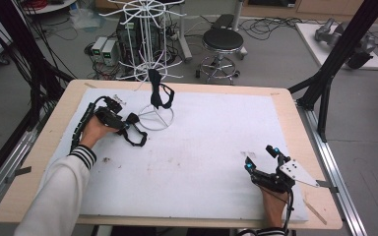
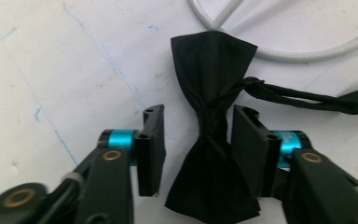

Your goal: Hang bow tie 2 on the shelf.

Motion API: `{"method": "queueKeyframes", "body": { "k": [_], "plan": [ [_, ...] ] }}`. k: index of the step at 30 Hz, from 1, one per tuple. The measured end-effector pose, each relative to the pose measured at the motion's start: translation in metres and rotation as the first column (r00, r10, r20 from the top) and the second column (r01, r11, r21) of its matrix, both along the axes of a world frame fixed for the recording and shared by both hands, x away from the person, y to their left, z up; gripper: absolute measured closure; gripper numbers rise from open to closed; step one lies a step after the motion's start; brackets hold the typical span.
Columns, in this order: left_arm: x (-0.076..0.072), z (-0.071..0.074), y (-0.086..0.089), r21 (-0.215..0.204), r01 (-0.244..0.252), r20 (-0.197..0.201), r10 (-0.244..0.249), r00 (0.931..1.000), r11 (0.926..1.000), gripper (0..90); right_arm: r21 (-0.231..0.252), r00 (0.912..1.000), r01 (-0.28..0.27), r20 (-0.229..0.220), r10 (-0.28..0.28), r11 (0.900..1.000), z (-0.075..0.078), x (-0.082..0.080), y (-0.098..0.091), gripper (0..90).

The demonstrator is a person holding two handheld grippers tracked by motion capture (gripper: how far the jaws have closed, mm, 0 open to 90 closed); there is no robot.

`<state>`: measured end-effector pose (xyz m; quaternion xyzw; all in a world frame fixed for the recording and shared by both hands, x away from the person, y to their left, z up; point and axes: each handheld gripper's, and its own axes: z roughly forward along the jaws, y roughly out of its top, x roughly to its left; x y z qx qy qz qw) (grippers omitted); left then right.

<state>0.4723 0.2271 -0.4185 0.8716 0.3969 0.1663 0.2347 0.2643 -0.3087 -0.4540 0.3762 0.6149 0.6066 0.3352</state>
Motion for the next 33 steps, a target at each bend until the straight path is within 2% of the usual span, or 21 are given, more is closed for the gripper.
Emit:
{"method": "queueKeyframes", "body": {
  "k": [5, 9, 18, 24, 33],
  "plan": [
    [-0.001, -0.001, -0.005, 0.016, -0.001, -0.007, 0.001, 1.0000, 0.9999, 70.8, -0.001, 1.0000, -0.001, -0.004, 0.001, 1.0000, 0.000, 0.000, 0.000, 11.1],
    [-0.001, -0.001, -0.005, 0.013, -0.012, -0.013, 0.012, 0.9998, 0.9998, 75.4, -0.001, 1.0000, 0.000, 0.000, 0.000, 1.0000, 0.000, 0.000, 0.000, 11.1],
    [-0.004, 0.001, -0.005, 0.027, -0.006, -0.021, 0.007, 0.9998, 0.9996, 76.7, -0.002, 1.0000, -0.001, -0.001, 0.001, 1.0000, 0.000, 0.000, 0.000, 11.1],
    [-0.007, 0.003, -0.004, 0.015, 0.000, -0.005, 0.000, 1.0000, 0.9999, 76.8, 0.000, 1.0000, -0.001, 0.000, 0.001, 1.0000, 0.000, 0.000, 0.000, 11.1],
    [-0.017, 0.011, 0.006, -0.029, 0.010, 0.026, -0.009, 0.9996, 0.9995, 76.8, -0.003, 1.0000, -0.004, -0.001, 0.004, 1.0000, 0.000, 0.000, 0.000, 11.1]
  ]
}}
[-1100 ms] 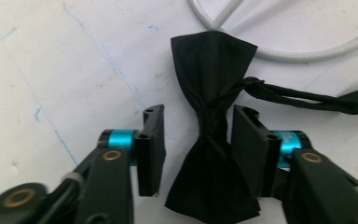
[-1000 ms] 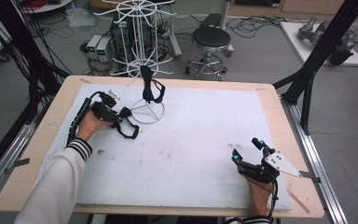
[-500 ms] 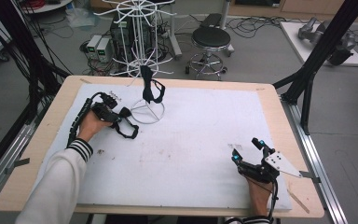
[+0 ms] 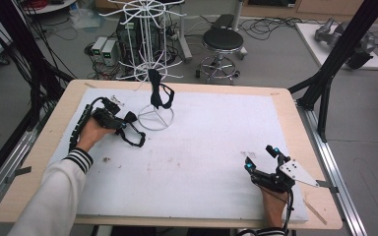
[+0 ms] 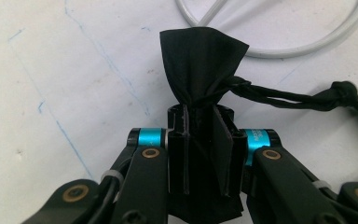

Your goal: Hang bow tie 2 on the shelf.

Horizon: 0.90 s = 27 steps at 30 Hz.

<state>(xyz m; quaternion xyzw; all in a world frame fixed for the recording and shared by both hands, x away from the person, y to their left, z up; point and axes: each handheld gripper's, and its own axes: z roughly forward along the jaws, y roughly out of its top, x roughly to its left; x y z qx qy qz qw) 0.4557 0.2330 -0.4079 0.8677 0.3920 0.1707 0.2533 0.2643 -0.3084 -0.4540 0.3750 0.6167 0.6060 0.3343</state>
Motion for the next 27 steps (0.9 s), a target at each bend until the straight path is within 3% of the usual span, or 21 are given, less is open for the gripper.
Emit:
{"method": "queueKeyframes", "body": {
  "k": [15, 27],
  "plan": [
    [-0.028, 0.014, 0.011, -0.114, 0.043, 0.095, -0.032, 0.9949, 0.9926, 76.7, 0.004, 1.0000, 0.004, -0.003, -0.004, 1.0000, 0.000, 0.000, 0.000, 11.1],
    [-0.050, 0.020, 0.024, -0.226, 0.083, 0.160, -0.047, 0.9859, 0.9705, 76.7, -0.002, 1.0000, 0.001, 0.002, -0.001, 1.0000, 0.000, 0.000, 0.000, 11.1]
  ]
}}
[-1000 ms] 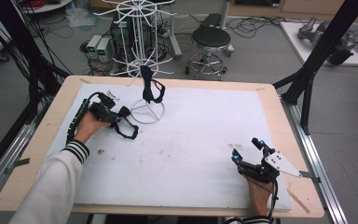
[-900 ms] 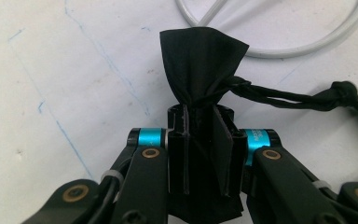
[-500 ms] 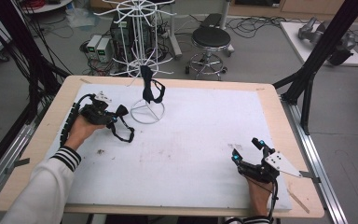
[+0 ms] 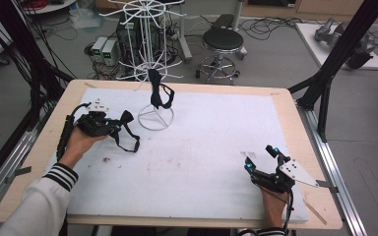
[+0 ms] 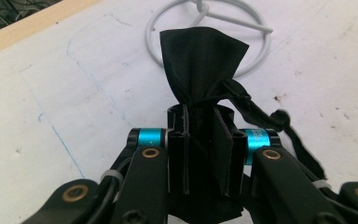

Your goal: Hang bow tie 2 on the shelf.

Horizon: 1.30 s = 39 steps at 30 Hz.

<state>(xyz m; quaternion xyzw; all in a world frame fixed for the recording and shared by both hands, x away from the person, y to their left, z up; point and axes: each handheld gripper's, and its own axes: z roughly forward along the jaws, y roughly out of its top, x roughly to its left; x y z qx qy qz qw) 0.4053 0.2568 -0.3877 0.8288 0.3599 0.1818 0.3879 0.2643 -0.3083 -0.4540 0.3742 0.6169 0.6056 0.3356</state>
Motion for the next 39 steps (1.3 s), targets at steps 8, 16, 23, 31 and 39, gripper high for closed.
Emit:
{"method": "queueKeyframes", "body": {
  "k": [8, 16, 23, 31, 39],
  "plan": [
    [-0.014, 0.017, 0.006, -0.072, 0.030, 0.067, -0.025, 0.9974, 0.9970, 76.7, -0.001, 1.0000, 0.001, 0.000, -0.001, 1.0000, 0.000, 0.000, 0.000, 11.1],
    [-0.029, 0.031, 0.006, -0.119, 0.071, 0.126, -0.056, 0.9904, 0.9903, 76.8, -0.001, 1.0000, 0.001, 0.000, -0.001, 1.0000, 0.000, 0.000, 0.000, 11.1],
    [-0.035, 0.042, 0.005, -0.168, 0.101, 0.178, -0.071, 0.9815, 0.9807, 76.7, -0.002, 1.0000, 0.002, 0.000, -0.002, 1.0000, 0.000, 0.000, 0.000, 11.1],
    [-0.044, 0.064, 0.002, -0.207, 0.122, 0.235, -0.072, 0.9694, 0.9707, 76.7, -0.001, 1.0000, 0.002, 0.001, -0.002, 1.0000, 0.000, 0.000, 0.000, 11.1],
    [-0.046, 0.078, -0.001, -0.201, 0.129, 0.257, -0.075, 0.9634, 0.9711, 76.7, -0.002, 1.0000, 0.002, 0.000, -0.002, 1.0000, 0.000, 0.000, 0.000, 11.1]
  ]
}}
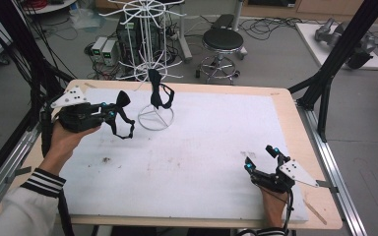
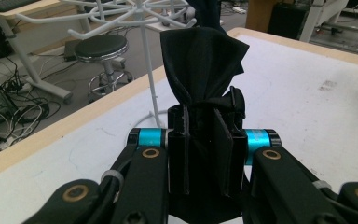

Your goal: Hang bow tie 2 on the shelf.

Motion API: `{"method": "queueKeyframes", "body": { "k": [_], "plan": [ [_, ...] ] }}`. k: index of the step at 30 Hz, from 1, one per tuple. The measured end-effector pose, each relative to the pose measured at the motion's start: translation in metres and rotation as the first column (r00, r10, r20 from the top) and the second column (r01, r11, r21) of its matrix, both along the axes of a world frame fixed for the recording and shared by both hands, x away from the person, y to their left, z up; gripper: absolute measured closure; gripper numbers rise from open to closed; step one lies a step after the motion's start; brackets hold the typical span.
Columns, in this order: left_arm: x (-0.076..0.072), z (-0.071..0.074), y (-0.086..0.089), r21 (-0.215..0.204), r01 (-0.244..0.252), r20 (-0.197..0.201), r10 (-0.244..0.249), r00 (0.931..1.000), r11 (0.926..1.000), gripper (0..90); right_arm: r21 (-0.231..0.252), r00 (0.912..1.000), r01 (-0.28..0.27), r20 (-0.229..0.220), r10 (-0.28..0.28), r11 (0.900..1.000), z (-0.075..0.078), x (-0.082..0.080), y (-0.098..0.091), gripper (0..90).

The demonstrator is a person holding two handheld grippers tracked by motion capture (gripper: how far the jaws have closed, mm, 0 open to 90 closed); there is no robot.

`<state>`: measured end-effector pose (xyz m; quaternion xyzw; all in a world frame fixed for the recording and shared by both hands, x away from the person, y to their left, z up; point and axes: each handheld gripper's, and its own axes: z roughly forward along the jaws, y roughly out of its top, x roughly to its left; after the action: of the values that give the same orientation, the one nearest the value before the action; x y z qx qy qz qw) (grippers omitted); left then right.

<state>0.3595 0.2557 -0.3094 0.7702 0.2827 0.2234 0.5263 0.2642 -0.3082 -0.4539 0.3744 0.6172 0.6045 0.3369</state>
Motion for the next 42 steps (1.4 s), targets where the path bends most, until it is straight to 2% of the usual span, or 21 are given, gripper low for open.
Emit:
{"method": "queueKeyframes", "body": {
  "k": [9, 19, 23, 30, 42],
  "plan": [
    [-0.001, 0.021, -0.004, -0.004, 0.004, 0.036, -0.004, 0.9994, 1.0000, 76.8, 0.002, 1.0000, 0.001, 0.001, -0.001, 1.0000, 0.000, 0.000, 0.000, 11.1],
    [0.009, 0.041, -0.013, 0.008, -0.004, 0.068, 0.003, 0.9977, 1.0000, 76.8, 0.003, 1.0000, -0.001, 0.002, 0.001, 1.0000, 0.000, 0.000, 0.000, 11.1],
    [0.013, 0.046, -0.016, 0.006, 0.004, 0.072, -0.004, 0.9974, 1.0000, 76.7, 0.004, 1.0000, -0.002, 0.000, 0.002, 1.0000, 0.000, 0.000, 0.000, 11.1],
    [0.018, 0.055, -0.023, 0.028, 0.009, 0.083, -0.012, 0.9964, 0.9996, 76.7, 0.003, 1.0000, -0.002, 0.001, 0.002, 1.0000, 0.000, 0.000, -0.001, 11.1],
    [0.037, 0.064, -0.033, 0.044, -0.016, 0.093, 0.012, 0.9956, 0.9989, 76.7, 0.010, 1.0000, -0.003, -0.001, 0.003, 0.9999, 0.000, 0.000, -0.001, 11.1]
  ]
}}
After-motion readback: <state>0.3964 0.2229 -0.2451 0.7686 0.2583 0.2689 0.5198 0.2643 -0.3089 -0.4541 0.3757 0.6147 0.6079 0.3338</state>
